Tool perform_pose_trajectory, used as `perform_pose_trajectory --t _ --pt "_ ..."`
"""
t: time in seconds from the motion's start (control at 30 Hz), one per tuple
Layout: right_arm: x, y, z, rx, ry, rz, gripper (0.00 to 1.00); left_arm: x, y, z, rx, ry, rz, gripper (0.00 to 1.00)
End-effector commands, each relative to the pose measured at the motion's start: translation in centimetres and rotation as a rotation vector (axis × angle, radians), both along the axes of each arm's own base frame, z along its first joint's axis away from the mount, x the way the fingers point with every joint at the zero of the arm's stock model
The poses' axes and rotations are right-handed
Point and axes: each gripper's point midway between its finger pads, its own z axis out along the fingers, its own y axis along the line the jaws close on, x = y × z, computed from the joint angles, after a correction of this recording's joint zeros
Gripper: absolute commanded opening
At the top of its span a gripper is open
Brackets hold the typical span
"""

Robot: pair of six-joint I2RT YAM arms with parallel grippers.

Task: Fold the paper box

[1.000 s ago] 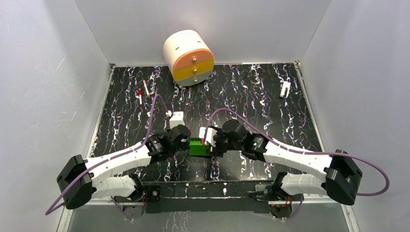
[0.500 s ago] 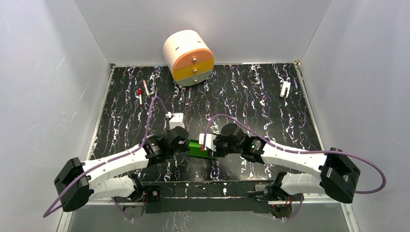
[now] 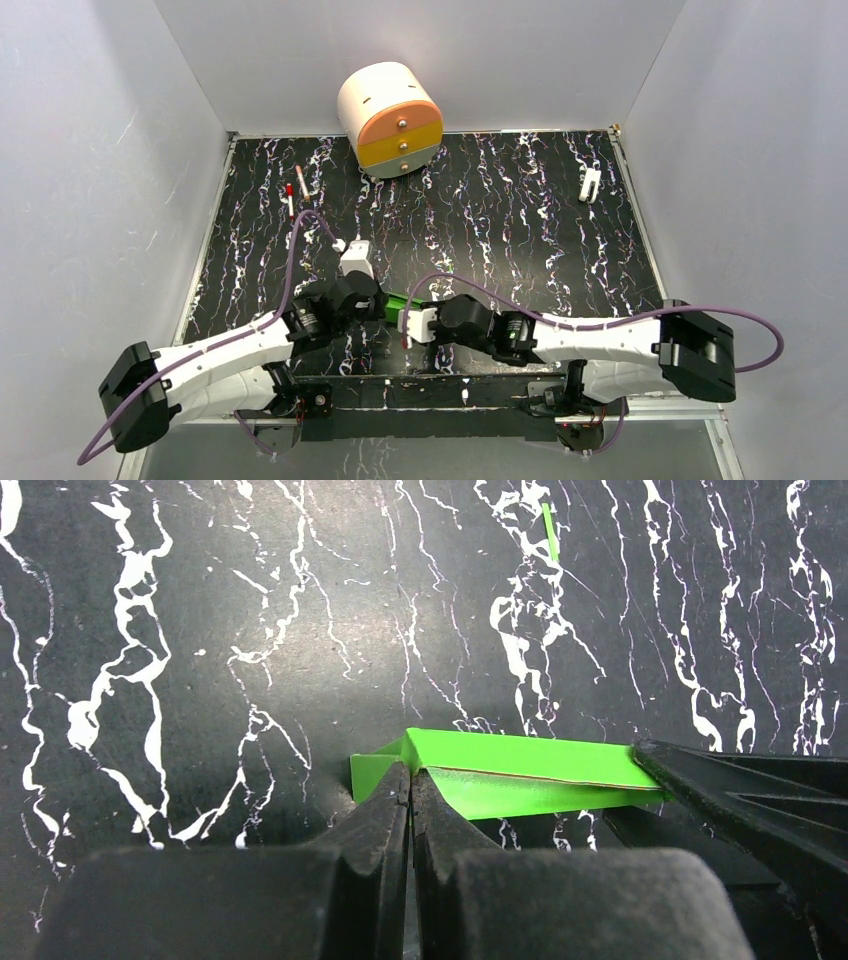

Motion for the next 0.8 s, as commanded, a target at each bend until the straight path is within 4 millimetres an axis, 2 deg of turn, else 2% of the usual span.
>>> perform_pose_trajectory --t 0.0,0.2,0.43,0.57,0.77 --pt "-0.8 0.0 -2.5 -0.085 -0.039 0.005 0.36 -1.9 1.7 -2.3 0.034 0.066 -0.01 0.0" --pt "-0.7 0.2 -3.0 -0.111 -0.062 -0.009 0.31 -2.5 2.4 -0.8 -0.069 0.049 0.034 0.14" --pt "-0.5 0.2 -3.3 -0.137 -0.079 -0.021 0.3 -3.4 3.6 1.5 -0.241 0.069 0.146 0.35" --pt "-0.3 0.3 -3.4 -0.146 -0.091 -0.031 0.29 -3.6 4.0 1.9 -0.363 0.128 0.262 0.52" --pt "-0.1 0.3 -3.6 -0.161 -0.106 -0.041 0.29 -2.7 4.0 1.6 -0.433 0.179 0.422 0.86"
